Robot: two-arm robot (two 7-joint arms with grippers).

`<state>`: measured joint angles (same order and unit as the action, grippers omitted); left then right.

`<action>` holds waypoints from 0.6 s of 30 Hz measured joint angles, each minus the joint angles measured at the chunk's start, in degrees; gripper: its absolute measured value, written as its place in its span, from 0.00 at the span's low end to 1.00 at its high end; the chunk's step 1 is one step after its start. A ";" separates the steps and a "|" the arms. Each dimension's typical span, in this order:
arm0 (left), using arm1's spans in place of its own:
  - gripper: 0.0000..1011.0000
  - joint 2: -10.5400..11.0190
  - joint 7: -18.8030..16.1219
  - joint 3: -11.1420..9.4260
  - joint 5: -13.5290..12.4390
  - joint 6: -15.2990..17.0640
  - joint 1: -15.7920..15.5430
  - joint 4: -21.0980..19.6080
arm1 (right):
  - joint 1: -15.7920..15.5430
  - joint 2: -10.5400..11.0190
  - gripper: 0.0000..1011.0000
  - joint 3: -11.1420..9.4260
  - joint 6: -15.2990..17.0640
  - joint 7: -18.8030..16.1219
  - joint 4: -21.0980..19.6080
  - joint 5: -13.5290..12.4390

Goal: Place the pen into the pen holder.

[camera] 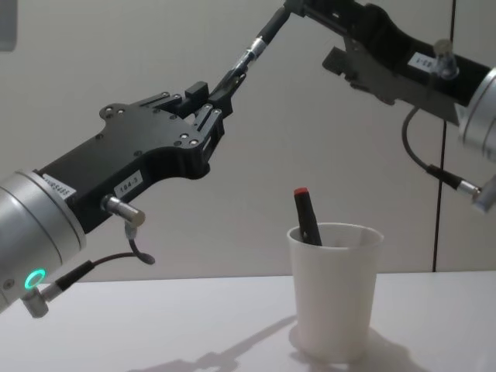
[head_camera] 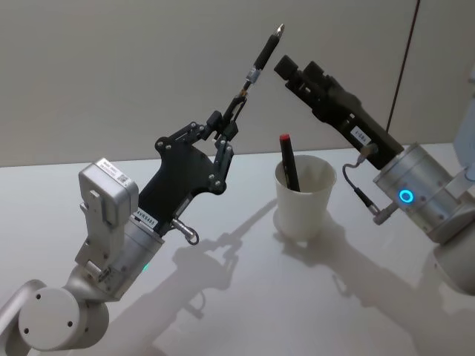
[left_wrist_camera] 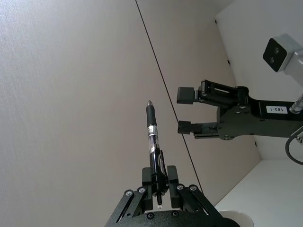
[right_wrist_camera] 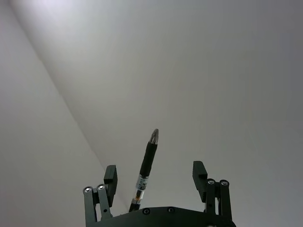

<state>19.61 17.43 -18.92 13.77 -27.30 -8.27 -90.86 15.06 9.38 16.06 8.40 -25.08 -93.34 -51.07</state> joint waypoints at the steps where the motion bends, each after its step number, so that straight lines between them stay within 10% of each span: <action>1: 0.18 0.00 0.00 0.00 0.00 -0.01 0.00 0.00 | 0.02 -0.10 0.99 0.01 0.22 0.29 0.10 -0.49; 18: 0.18 0.00 0.00 -0.01 0.01 -0.02 0.00 0.00 | 0.58 -2.40 0.99 0.33 5.77 6.46 1.91 -16.08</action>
<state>19.61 17.43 -18.92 13.78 -27.32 -8.27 -90.86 15.64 6.98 16.39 14.17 -18.62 -91.43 -67.15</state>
